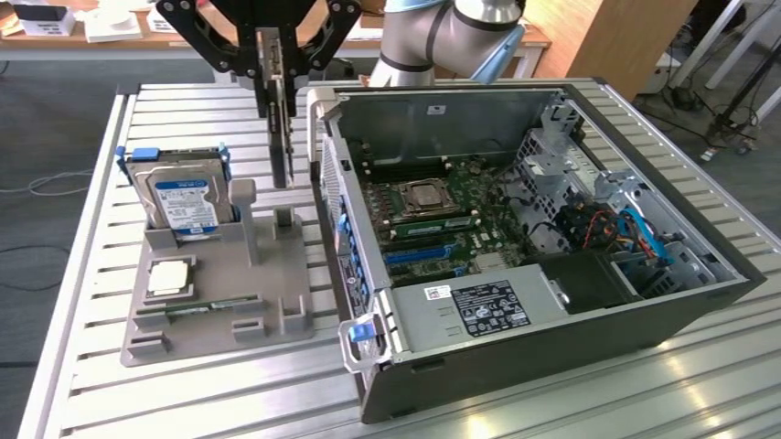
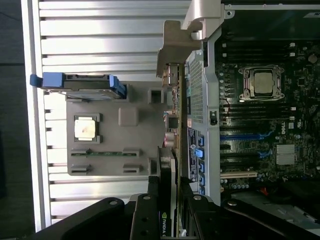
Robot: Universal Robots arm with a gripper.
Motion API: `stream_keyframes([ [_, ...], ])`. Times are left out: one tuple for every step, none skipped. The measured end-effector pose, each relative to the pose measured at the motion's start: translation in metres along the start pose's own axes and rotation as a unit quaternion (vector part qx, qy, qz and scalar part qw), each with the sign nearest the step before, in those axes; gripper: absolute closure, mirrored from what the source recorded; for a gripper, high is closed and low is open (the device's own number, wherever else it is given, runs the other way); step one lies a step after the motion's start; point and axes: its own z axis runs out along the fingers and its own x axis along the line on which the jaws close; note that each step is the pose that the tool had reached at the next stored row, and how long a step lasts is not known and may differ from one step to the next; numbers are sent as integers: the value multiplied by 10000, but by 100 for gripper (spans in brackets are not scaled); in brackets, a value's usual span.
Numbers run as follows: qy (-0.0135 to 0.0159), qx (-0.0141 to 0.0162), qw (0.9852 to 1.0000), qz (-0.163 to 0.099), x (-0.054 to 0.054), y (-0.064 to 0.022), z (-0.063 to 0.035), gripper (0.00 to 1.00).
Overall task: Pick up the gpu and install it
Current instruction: 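Pick up the gpu and move the gpu toward the slot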
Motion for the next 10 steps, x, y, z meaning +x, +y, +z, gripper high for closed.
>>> stream_keyframes([
  [0, 0, 10000, 0, -7, 0, 0, 73],
  [1, 0, 10000, 0, -15, 1, 0, 73],
  [0, 0, 10000, 0, -23, 1, 0, 73],
  [0, 0, 10000, 0, -32, 2, 1, 73],
  [0, 0, 10000, 0, -41, 2, 1, 73],
  [0, 0, 10000, 0, -51, 3, 2, 73],
  [0, 0, 10000, 0, -62, 3, 2, 73],
  [0, 0, 10000, 0, -73, 4, 2, 73],
  [0, 0, 10000, 0, -83, 4, 3, 73],
  [0, 0, 10000, 0, -95, 5, 3, 73],
])
